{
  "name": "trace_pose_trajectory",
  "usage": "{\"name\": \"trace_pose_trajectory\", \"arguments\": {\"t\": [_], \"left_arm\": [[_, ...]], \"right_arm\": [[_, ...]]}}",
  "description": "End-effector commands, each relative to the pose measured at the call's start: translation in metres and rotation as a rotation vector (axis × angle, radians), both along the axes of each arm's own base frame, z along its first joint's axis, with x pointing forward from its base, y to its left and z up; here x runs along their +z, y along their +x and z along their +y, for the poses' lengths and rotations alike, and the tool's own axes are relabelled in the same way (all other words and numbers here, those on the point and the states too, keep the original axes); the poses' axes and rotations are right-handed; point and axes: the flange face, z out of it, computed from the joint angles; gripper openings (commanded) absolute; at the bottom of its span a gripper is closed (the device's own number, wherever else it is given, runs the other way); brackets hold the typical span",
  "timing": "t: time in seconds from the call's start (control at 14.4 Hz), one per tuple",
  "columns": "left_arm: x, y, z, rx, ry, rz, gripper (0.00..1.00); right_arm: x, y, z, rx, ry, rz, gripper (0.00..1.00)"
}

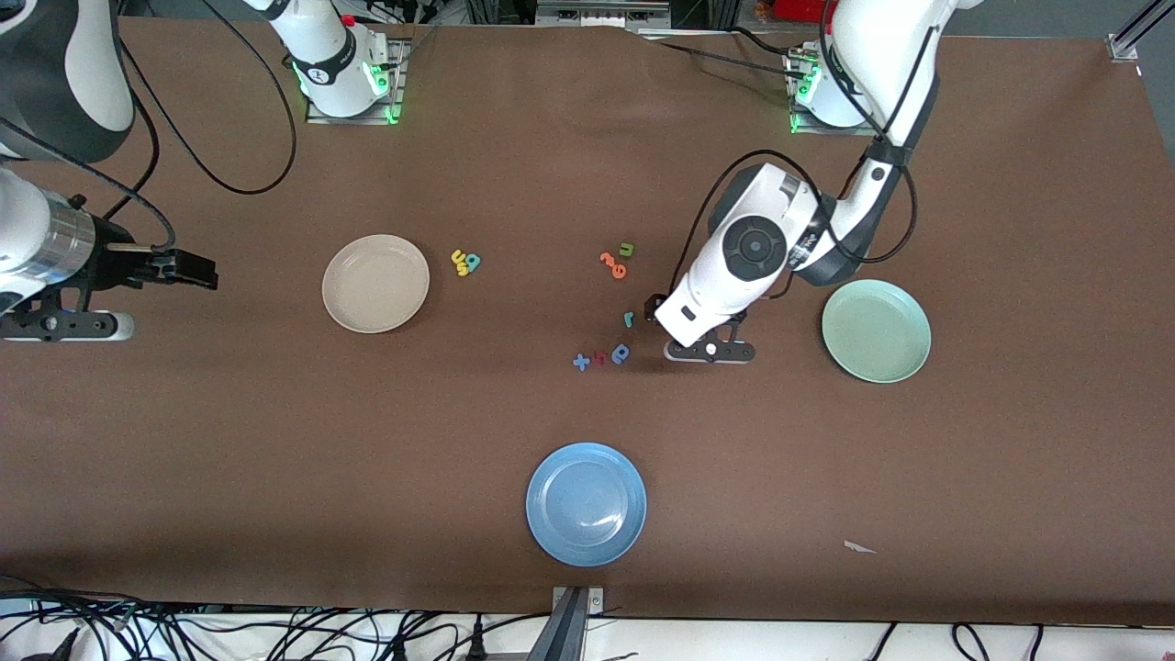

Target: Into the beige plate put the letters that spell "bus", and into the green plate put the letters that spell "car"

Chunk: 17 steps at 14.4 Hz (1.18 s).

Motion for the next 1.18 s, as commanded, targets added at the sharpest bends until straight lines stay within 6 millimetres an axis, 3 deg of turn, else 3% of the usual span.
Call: {"name": "trace_pose_trajectory", "arguments": {"t": [0.0, 0.14, 0.28, 0.48, 0.69, 0.83, 0.97, 1.11], "left_arm": [[-0.029, -0.007, -0.022, 0.029, -0.008, -0.022, 1.00], [-0.052, -0.018, -0.043, 0.041, -0.006, -0.030, 1.00], [-0.059, -0.019, -0.047, 0.045, 0.010, -0.036, 1.00], [-0.076, -0.028, -0.057, 0.072, 0.019, -0.028, 0.97], [-0.078, -0.029, -0.058, 0.092, 0.021, -0.025, 0.87], [-0.086, -0.032, -0.063, 0.100, 0.029, -0.019, 0.83], [-0.088, -0.024, -0.070, 0.121, 0.027, -0.033, 0.82], [-0.093, -0.029, -0.075, 0.119, 0.056, -0.051, 0.79]], "right_arm": [[-0.012, 0.010, 0.005, 0.004, 0.004, -0.014, 1.00], [-0.023, 0.014, 0.026, 0.018, 0.014, -0.018, 1.00], [-0.028, 0.018, 0.052, 0.047, 0.043, -0.042, 1.00], [-0.040, 0.019, 0.092, -0.047, 0.075, -0.039, 1.00], [-0.045, 0.009, 0.139, -0.126, 0.058, -0.027, 1.00], [-0.048, 0.004, 0.160, -0.190, 0.043, -0.020, 1.00], [-0.051, -0.006, 0.199, -0.199, 0.032, -0.026, 1.00], [-0.063, -0.009, 0.215, -0.277, 0.011, -0.008, 1.00]]}}
